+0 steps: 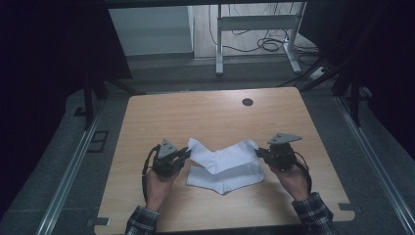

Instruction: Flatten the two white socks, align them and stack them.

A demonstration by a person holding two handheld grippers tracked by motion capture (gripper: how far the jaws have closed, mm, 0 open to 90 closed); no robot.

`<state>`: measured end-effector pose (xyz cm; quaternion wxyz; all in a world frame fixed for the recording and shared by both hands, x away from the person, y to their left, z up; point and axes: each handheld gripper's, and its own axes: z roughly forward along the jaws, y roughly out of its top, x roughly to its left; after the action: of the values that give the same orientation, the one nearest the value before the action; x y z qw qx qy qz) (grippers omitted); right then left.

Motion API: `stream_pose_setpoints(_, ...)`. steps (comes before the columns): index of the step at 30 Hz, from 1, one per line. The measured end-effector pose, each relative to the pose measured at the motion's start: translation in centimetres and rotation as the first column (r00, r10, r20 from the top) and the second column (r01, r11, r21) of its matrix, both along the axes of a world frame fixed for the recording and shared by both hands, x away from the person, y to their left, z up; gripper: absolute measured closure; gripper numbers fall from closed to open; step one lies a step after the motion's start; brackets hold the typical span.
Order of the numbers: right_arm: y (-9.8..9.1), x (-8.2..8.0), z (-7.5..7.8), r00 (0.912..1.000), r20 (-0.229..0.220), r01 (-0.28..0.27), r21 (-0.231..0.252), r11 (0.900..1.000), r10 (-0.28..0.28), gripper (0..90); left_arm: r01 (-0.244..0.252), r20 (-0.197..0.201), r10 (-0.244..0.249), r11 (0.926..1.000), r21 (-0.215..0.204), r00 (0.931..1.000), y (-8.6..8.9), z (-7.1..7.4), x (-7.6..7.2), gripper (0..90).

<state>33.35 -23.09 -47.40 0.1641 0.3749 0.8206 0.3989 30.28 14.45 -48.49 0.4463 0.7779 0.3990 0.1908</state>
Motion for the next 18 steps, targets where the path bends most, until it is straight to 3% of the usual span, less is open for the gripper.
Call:
stream_pose_setpoints(8,-1.2,-2.8,0.0,0.9999,-0.01,-0.007,-0.013,0.9999,0.007,85.3,0.03,-0.008,-0.03,0.9995,-0.007,0.9995,-0.9,-0.5,-2.8,78.7)
stream_pose_setpoints(13,-1.5,-3.7,-0.5,0.9996,-0.026,-0.008,-0.019,0.9998,0.008,85.3,0.041,-0.017,-0.041,0.9992,0.001,0.999,-1.4,-1.2,-4.4,78.3)
stream_pose_setpoints(18,-1.8,-3.8,-1.7,0.9985,-0.055,-0.003,-0.027,0.9996,0.001,85.3,0.037,-0.036,-0.037,0.9992,0.014,0.9987,-1.8,-2.4,-4.9,78.0)
